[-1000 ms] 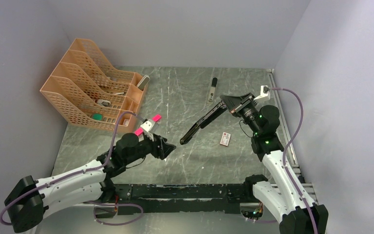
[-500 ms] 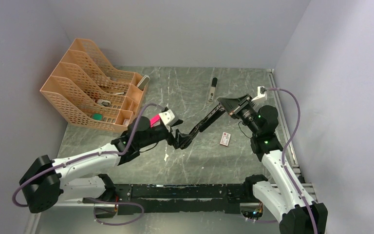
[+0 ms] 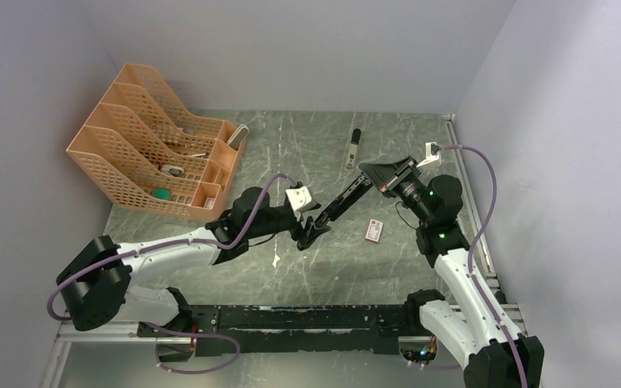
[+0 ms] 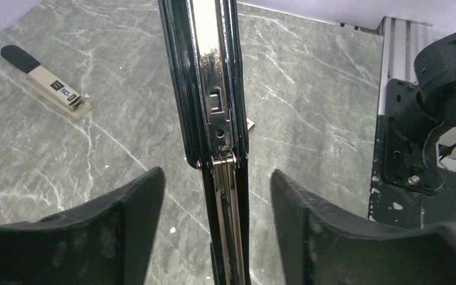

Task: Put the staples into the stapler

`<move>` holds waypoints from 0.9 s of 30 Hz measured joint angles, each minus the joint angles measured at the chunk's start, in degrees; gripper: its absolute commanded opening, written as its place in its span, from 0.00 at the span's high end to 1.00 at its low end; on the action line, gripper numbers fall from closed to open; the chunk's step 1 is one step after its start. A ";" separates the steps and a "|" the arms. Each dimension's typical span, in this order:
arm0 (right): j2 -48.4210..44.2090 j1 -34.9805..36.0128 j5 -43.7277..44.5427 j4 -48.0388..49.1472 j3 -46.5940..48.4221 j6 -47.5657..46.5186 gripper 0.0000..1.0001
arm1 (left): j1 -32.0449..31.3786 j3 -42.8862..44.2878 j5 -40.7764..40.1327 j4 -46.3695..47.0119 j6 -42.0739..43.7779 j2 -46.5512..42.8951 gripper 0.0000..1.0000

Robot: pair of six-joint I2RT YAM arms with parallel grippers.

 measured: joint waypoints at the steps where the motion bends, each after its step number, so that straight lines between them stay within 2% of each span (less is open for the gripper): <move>1: 0.00 0.00 -0.04 0.02 0.00 0.04 1.00 | -0.04 0.33 0.15 0.22 0.00 0.61 0.43; 5: 0.00 0.00 -0.07 0.11 -0.07 0.22 1.00 | -0.09 2.21 1.14 0.04 0.68 3.23 0.68; 10: -0.42 -0.44 1.49 0.17 -0.94 0.48 1.00 | 0.59 3.89 0.09 -2.23 1.84 4.85 0.91; 14: -0.72 -0.46 2.16 -0.42 -1.75 0.52 0.98 | 0.48 4.87 0.11 -5.05 2.93 5.20 0.93; 19: -2.03 -0.42 3.10 -1.95 -1.81 -0.90 0.73 | 0.46 6.36 0.07 -8.59 6.23 4.70 0.93; 23: -4.20 -0.42 5.40 -4.42 -1.49 -2.49 0.52 | 0.44 6.56 1.84 -13.68 12.94 3.17 0.93; 27: -6.45 -0.42 8.94 -8.59 0.13 -5.51 0.44 | 1.18 7.65 5.31 -20.09 18.97 3.06 0.93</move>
